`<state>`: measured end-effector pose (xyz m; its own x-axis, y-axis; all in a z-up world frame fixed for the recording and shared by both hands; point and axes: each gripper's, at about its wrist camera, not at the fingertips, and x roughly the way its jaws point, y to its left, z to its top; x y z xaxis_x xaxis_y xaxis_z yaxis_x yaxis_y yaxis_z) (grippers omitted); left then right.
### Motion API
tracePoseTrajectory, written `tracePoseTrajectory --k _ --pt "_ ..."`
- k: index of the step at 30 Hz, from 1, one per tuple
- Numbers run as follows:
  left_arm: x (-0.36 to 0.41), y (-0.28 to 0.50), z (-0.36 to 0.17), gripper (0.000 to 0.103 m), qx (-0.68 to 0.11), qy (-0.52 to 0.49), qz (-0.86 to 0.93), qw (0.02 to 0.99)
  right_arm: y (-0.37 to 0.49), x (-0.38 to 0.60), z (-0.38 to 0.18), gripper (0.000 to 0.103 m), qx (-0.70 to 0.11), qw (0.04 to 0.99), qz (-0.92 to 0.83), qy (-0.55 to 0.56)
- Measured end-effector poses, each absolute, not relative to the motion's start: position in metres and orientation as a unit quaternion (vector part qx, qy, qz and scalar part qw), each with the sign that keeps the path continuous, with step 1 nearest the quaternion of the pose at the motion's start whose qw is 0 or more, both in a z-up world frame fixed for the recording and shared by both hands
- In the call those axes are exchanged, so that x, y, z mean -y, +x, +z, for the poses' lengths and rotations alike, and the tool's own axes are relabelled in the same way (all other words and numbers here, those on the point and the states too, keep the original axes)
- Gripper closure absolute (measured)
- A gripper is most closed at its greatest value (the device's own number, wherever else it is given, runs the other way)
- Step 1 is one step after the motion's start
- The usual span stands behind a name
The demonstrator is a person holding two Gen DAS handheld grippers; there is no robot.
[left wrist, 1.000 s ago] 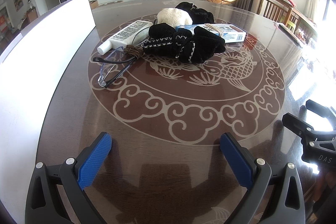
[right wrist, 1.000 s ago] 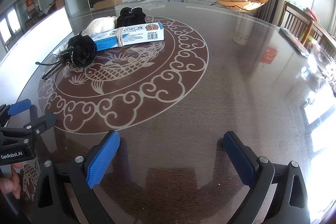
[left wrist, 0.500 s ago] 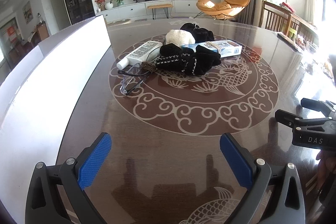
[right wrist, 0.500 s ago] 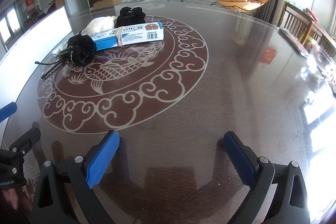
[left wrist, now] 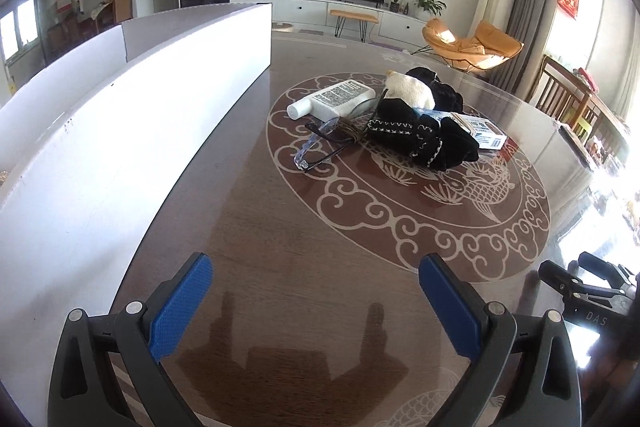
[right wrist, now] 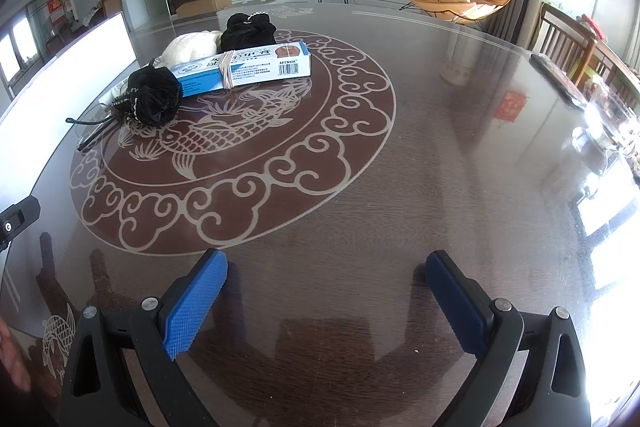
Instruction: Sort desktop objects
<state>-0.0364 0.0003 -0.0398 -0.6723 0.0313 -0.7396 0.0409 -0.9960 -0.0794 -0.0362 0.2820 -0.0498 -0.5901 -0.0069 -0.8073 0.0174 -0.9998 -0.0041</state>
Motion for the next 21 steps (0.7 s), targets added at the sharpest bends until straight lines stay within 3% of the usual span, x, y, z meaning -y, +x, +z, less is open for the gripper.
tracePoseTrajectory --k 6,21 --pt "-0.007 -0.038 -0.042 0.000 -0.026 0.410 -0.912 -0.002 -0.036 -0.282 -0.050 0.003 -0.005 0.007 -0.892 0.453" --pt "0.026 -0.040 -0.045 0.000 -0.073 0.408 -0.908 0.054 -0.037 -0.285 -0.050 0.001 -0.004 0.006 -0.889 0.458"
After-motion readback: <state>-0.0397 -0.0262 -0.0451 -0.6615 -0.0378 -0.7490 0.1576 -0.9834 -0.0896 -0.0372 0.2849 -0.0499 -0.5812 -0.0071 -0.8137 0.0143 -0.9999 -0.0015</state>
